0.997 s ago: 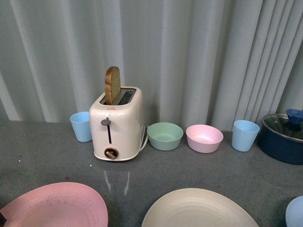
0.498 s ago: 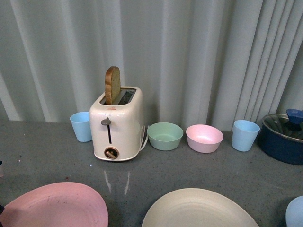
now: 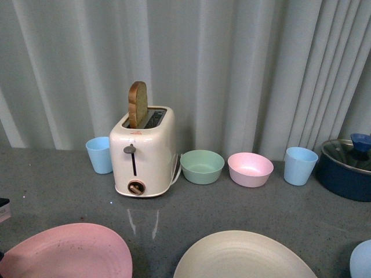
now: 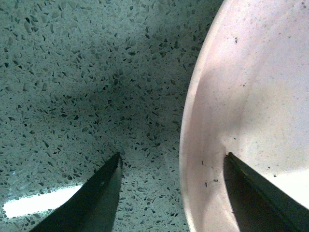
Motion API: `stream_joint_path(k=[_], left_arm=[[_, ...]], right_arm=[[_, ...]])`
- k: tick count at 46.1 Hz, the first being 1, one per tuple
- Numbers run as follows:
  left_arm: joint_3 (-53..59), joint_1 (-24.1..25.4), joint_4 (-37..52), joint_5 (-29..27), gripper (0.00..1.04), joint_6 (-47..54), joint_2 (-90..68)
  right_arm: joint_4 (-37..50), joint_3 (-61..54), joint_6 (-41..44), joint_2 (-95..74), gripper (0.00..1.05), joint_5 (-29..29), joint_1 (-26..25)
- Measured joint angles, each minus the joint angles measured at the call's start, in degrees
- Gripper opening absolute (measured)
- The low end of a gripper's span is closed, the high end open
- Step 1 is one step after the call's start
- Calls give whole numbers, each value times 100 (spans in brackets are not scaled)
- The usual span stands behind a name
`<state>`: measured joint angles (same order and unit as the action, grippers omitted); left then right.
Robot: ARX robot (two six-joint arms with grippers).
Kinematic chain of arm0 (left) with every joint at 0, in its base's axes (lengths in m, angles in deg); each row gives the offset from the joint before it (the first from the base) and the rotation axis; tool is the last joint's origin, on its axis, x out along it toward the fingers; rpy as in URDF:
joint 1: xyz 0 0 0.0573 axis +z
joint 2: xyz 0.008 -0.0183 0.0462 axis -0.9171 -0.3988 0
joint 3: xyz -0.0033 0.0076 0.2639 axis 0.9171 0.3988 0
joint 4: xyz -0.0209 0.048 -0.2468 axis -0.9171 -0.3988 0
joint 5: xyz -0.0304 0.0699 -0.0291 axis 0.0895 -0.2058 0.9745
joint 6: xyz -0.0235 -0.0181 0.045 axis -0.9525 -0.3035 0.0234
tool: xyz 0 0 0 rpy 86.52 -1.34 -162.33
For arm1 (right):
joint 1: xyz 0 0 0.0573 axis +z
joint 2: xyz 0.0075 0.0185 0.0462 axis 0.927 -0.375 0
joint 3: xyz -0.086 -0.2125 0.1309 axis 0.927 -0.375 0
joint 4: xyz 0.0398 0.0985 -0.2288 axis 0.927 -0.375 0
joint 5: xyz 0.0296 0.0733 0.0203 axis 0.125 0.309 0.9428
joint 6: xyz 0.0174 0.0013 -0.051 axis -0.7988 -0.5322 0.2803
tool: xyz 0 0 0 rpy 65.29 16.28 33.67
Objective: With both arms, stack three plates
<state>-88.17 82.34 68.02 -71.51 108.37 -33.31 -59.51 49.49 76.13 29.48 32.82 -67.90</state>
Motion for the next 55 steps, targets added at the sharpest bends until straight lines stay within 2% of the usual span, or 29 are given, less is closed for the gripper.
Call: stream_joint_path(k=[14, 18, 34, 40, 44, 49, 55], left_arm=[[-68, 15, -17, 70, 14, -81, 0], [-203, 74, -164, 216, 5, -184, 0], [-903, 269, -1303, 785, 4, -529, -50], [-1303, 332, -1838, 1169, 4, -826, -61], [-1506, 339, -2135, 1620, 4, -1108, -50], [-1482, 238, -2216, 2002, 4, -1497, 72], [-970, -116, -2006, 2391, 4, -1786, 597]], right_arm=[[0, 0, 0, 0, 97, 0, 0], [0, 0, 0, 0, 97, 0, 0], [0, 0, 0, 0, 97, 0, 0], [0, 0, 0, 0, 97, 0, 0], [0, 0, 0, 0, 97, 0, 0], [0, 0, 0, 0, 97, 0, 0], [0, 0, 0, 0, 97, 0, 0]])
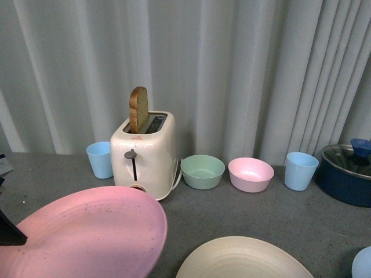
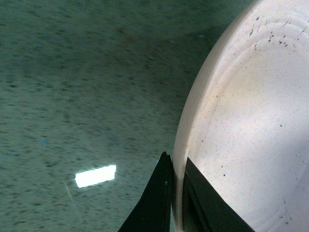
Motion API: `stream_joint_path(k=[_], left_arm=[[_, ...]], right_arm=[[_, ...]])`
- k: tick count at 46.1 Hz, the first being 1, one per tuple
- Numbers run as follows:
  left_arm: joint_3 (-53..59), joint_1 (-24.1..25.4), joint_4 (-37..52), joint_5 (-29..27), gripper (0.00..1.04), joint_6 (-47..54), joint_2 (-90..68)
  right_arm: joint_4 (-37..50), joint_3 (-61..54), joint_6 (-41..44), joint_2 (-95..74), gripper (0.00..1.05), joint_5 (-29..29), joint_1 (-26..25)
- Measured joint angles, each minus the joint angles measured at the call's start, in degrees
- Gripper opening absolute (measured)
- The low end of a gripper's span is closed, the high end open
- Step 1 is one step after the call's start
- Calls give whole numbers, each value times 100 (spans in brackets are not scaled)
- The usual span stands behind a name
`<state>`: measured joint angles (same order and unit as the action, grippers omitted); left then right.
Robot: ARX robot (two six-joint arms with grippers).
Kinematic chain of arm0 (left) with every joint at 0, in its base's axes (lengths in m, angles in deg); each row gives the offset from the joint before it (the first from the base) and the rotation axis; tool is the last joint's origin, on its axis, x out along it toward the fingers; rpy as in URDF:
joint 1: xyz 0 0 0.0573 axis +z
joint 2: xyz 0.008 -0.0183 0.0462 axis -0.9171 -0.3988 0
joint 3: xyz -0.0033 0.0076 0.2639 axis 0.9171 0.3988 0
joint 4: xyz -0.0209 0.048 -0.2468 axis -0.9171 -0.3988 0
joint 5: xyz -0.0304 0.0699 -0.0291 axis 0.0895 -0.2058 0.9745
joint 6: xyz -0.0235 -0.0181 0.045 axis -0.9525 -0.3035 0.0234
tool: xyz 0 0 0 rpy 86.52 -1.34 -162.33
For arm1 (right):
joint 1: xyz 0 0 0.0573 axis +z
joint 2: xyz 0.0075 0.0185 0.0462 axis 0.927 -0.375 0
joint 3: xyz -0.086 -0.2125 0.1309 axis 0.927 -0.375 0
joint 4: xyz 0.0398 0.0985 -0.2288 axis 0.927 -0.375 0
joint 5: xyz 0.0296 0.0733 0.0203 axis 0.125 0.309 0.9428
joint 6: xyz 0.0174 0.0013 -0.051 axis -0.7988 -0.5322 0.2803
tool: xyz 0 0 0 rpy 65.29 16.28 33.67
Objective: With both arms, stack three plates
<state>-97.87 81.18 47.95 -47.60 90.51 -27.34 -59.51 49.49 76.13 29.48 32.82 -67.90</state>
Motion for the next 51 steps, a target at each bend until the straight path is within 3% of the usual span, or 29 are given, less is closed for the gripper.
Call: stream_joint_path(k=[13, 24, 38, 51], left_arm=[[1102, -1246, 466, 208, 4, -170, 1025], [1099, -2334, 918, -313, 4, -748, 973], [452, -2907, 1029, -994, 4, -1294, 400], [-94, -3499, 1115, -1300, 4, -1652, 13]], right_arm=[[0, 0, 0, 0, 97, 0, 0], [0, 0, 0, 0, 97, 0, 0], [0, 0, 0, 0, 97, 0, 0], [0, 0, 0, 0, 97, 0, 0]])
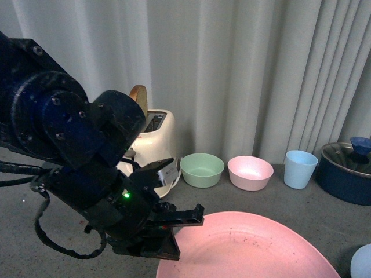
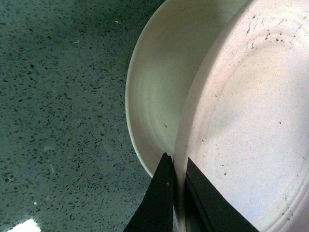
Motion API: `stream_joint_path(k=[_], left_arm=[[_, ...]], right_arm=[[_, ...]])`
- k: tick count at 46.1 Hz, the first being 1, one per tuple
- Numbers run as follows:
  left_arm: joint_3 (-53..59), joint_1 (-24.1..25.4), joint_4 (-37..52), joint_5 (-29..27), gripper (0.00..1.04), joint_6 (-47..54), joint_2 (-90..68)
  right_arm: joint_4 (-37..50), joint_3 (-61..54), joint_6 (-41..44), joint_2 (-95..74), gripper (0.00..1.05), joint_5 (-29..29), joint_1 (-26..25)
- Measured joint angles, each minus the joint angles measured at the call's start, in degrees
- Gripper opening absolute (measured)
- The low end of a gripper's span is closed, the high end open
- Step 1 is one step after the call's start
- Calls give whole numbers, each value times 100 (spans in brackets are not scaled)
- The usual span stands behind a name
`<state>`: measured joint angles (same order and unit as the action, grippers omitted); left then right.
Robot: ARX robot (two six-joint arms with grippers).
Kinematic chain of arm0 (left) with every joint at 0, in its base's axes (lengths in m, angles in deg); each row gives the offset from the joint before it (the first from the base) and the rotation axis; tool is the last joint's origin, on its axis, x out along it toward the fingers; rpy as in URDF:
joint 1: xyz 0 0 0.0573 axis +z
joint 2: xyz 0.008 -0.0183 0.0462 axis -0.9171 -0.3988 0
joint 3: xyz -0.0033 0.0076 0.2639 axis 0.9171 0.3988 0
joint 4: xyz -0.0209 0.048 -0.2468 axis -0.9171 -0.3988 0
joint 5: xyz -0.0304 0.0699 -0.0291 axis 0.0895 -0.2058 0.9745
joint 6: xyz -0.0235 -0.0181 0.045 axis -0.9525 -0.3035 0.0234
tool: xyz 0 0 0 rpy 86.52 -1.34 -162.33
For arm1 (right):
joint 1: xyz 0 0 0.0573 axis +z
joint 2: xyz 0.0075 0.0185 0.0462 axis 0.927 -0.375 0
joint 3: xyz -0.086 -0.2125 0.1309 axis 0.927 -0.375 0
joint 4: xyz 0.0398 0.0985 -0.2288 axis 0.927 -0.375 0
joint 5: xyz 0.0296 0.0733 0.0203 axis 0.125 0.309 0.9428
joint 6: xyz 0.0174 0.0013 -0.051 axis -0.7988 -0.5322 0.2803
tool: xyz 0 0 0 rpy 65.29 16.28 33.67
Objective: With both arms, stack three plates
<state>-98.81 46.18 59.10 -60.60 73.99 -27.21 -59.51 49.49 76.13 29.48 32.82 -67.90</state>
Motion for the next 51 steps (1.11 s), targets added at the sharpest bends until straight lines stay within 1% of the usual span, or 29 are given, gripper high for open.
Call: stream_joint_path(k=[13, 21, 34, 41, 51], left_arm=[[-232, -306, 267, -267, 4, -393, -507], [-459, -382, 328, -352, 4, -505, -745], [-597, -343, 520, -516, 4, -544, -951], [-667, -275, 527, -494, 4, -529, -988], [-684, -240, 291, -372, 4, -361, -988]], right_arm=[[0, 0, 0, 0, 97, 0, 0], [0, 0, 0, 0, 97, 0, 0], [0, 0, 0, 0, 97, 0, 0], [0, 0, 0, 0, 97, 0, 0], [0, 0, 0, 0, 97, 0, 0]])
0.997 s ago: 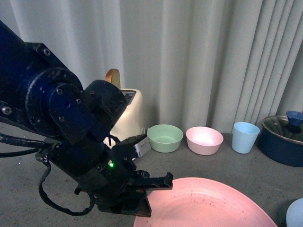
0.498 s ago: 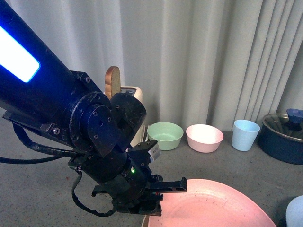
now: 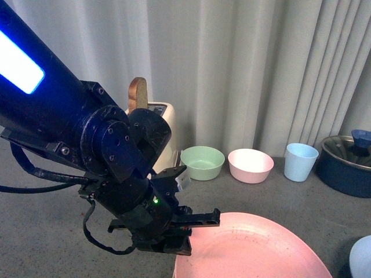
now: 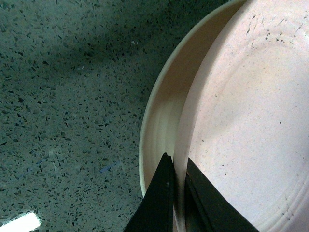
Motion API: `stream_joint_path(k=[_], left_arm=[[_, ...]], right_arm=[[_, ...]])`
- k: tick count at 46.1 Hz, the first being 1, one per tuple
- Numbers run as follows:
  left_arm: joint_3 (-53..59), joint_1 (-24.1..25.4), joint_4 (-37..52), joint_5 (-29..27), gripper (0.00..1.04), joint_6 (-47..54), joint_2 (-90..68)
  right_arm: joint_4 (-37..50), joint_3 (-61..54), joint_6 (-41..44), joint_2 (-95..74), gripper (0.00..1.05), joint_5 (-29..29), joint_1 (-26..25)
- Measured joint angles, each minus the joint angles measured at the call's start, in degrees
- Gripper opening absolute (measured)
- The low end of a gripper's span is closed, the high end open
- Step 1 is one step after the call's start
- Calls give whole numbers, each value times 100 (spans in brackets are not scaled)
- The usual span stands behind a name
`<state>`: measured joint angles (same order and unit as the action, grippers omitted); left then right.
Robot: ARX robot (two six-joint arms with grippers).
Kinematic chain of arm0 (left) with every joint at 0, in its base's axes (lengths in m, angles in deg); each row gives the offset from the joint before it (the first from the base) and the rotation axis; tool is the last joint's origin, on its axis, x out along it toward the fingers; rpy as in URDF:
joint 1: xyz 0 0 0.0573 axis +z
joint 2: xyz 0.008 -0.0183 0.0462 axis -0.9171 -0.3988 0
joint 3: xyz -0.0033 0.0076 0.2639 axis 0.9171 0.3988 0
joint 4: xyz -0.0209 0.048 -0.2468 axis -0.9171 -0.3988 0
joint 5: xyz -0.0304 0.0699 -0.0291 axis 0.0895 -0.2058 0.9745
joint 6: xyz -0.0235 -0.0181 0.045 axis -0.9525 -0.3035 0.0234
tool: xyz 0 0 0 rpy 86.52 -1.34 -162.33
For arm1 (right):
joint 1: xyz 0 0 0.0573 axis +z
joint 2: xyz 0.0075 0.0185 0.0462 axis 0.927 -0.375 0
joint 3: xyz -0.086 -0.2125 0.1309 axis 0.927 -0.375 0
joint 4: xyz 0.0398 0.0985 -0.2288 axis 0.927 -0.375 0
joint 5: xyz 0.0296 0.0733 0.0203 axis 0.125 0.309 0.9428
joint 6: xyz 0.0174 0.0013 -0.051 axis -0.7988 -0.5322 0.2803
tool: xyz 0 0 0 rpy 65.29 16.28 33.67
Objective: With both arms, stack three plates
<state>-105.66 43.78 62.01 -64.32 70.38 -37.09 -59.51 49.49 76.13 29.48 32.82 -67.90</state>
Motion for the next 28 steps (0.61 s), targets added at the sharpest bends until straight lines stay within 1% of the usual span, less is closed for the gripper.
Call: stream_joint_path(k=[4, 5, 8, 10, 11, 13, 14, 18, 22, 28], left_arm=[[0, 2, -15, 15, 4, 39, 0], [0, 4, -26, 50, 5, 46, 0], [0, 9, -66, 140, 17, 66, 0], [0, 17, -83, 146, 28, 70, 0], [0, 20, -92, 162, 32, 70, 0], [0, 24, -92, 195, 43, 72, 0], [0, 28, -92, 195, 46, 72, 0], [0, 46, -94, 219, 66, 107, 46], [0, 57, -94, 219, 76, 127, 118], [0, 94, -103, 190, 98, 249, 382]], right_arm=[[0, 0, 0, 0, 97, 0, 0], [0, 0, 0, 0, 97, 0, 0], [0, 0, 0, 0, 97, 0, 0], [0, 0, 0, 0, 97, 0, 0], [0, 0, 0, 0, 97, 0, 0], [0, 0, 0, 0, 97, 0, 0], [0, 0, 0, 0, 97, 0, 0], [0, 0, 0, 0, 97, 0, 0], [0, 0, 0, 0, 97, 0, 0], [0, 0, 0, 0, 97, 0, 0]])
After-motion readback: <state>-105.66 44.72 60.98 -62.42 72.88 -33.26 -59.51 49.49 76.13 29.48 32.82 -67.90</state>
